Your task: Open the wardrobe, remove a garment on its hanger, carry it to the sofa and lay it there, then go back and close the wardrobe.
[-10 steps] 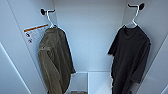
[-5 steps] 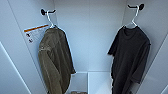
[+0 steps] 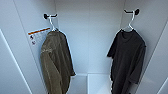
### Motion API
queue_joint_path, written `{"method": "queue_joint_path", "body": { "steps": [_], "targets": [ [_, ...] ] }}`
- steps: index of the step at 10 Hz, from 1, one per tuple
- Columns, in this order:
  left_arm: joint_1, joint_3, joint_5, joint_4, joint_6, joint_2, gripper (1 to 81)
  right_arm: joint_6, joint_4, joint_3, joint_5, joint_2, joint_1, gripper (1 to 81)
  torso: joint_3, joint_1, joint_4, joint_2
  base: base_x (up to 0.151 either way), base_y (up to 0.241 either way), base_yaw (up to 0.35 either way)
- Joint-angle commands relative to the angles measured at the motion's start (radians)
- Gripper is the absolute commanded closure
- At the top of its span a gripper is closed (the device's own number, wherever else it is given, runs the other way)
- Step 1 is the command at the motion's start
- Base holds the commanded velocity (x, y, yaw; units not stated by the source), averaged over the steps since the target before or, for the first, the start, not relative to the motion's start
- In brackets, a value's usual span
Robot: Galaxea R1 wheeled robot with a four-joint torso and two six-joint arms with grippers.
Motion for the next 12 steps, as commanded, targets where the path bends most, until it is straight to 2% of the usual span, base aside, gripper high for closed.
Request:
{"method": "queue_joint_path", "body": {
  "steps": [1, 2, 5, 6, 7, 8, 10, 12],
  "targets": [
    [-0.089, 0.030, 0.052, 0.023, 0.010, -0.015, 1.0, 0.001, -0.008, 0.004, -0.051, 0.005, 0.031, 1.0, 0.023, 0.001, -0.092, 0.000, 0.000, 0.000, 0.000],
    [-0.104, 0.052, 0.054, 0.034, 0.010, -0.024, 1.0, 0.001, -0.008, 0.004, -0.049, 0.005, 0.031, 1.0, 0.026, 0.001, -0.113, 0.000, 0.000, 0.000, 0.000],
    [-0.158, 0.097, 0.054, 0.059, 0.012, -0.050, 1.0, 0.001, -0.009, 0.004, -0.049, 0.005, 0.031, 1.0, 0.072, 0.001, -0.212, 0.000, 0.000, 0.000, 0.000],
    [-0.181, 0.097, 0.062, 0.059, 0.012, -0.050, 1.0, 0.001, -0.009, 0.004, -0.051, 0.005, 0.031, 1.0, 0.042, 0.001, -0.153, 0.000, 0.000, 0.000, 0.000],
    [-0.207, 0.100, 0.063, 0.062, 0.012, -0.053, 1.0, 0.001, -0.009, 0.004, -0.051, 0.005, 0.031, 1.0, 0.049, 0.001, -0.181, 0.000, 0.000, 0.000, 0.000],
    [-0.233, 0.129, 0.063, 0.074, 0.012, -0.067, 1.0, 0.001, -0.009, 0.004, -0.050, 0.005, 0.031, 1.0, 0.053, 0.001, -0.198, 0.000, 0.000, 0.000, 0.000],
    [-0.296, 0.257, 0.071, 0.083, 0.012, -0.121, 1.0, -0.002, -0.013, 0.004, -0.048, 0.007, 0.030, 1.0, 0.054, 0.001, -0.201, 0.000, 0.000, 0.000, 0.000],
    [-0.374, 0.386, 0.138, 0.088, 0.009, -0.178, 1.0, -0.008, -0.008, 0.004, -0.046, 0.008, 0.031, 1.0, 0.054, 0.001, -0.201, 0.000, 0.000, 0.000, 0.000]
  ]
}}
